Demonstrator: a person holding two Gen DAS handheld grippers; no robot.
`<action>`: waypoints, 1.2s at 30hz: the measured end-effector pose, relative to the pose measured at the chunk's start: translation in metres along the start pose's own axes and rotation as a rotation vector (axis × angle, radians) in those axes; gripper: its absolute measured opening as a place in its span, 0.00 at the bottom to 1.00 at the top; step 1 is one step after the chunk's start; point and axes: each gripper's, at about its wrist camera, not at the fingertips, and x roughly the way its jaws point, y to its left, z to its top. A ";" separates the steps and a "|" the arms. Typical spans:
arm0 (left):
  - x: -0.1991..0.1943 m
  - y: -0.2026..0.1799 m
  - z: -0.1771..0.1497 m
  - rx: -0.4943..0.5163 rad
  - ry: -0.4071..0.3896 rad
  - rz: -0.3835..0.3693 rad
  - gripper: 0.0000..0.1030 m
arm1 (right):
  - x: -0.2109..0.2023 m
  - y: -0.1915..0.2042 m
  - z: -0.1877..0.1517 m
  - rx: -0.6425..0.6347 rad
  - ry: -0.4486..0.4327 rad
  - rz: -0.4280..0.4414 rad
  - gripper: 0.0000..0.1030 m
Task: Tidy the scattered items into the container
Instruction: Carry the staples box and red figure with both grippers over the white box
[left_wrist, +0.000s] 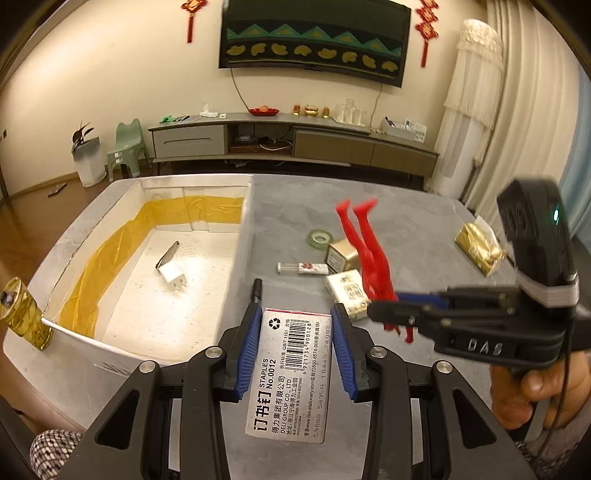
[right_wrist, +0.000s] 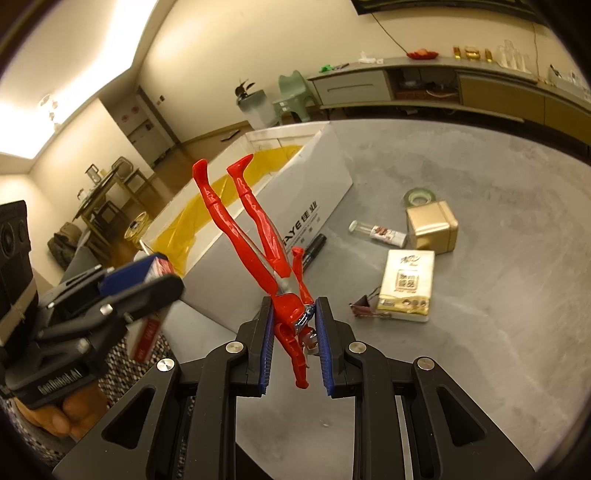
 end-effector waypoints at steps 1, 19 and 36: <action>-0.001 0.007 0.001 -0.015 -0.004 -0.007 0.38 | 0.004 0.003 0.000 0.003 0.007 0.000 0.22; 0.008 0.086 0.024 -0.135 -0.057 -0.034 0.38 | 0.025 0.062 0.031 -0.021 0.013 0.014 0.22; 0.015 0.137 0.050 -0.185 -0.091 -0.007 0.38 | 0.050 0.095 0.075 -0.077 0.033 0.003 0.22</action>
